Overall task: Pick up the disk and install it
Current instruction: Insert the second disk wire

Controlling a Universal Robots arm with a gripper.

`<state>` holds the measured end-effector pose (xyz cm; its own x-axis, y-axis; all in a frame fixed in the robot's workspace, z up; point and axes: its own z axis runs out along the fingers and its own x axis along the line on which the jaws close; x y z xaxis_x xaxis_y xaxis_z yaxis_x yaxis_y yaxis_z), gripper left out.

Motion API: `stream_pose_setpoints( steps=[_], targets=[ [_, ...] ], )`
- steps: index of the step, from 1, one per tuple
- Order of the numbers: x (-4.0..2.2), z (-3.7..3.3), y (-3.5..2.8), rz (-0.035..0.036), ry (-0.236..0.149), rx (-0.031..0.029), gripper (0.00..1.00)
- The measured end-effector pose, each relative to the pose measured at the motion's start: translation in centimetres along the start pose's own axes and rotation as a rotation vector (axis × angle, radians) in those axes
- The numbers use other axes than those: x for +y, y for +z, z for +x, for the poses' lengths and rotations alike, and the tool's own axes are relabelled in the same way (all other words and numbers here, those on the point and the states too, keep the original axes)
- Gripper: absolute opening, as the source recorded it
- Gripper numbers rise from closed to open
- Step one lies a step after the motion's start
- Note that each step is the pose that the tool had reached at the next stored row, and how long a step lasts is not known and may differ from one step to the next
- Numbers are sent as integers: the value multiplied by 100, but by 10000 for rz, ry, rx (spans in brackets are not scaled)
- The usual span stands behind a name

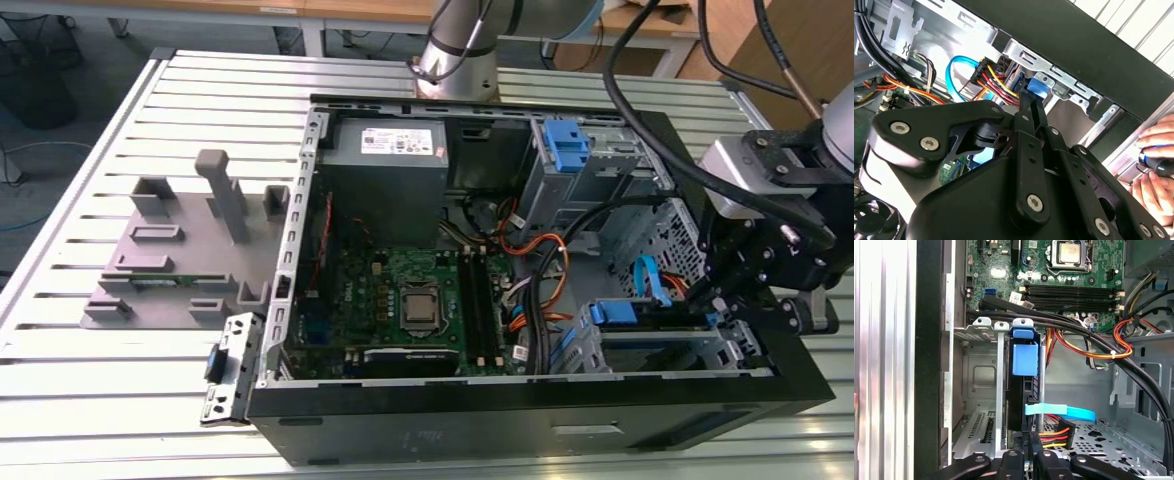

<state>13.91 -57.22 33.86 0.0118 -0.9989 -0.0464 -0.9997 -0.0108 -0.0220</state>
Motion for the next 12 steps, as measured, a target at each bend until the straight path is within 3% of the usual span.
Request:
stream_pose_setpoints(
  steps=[12],
  targets=[
    [38, -29, 0, 0, 0, 20, 17]
  ],
)
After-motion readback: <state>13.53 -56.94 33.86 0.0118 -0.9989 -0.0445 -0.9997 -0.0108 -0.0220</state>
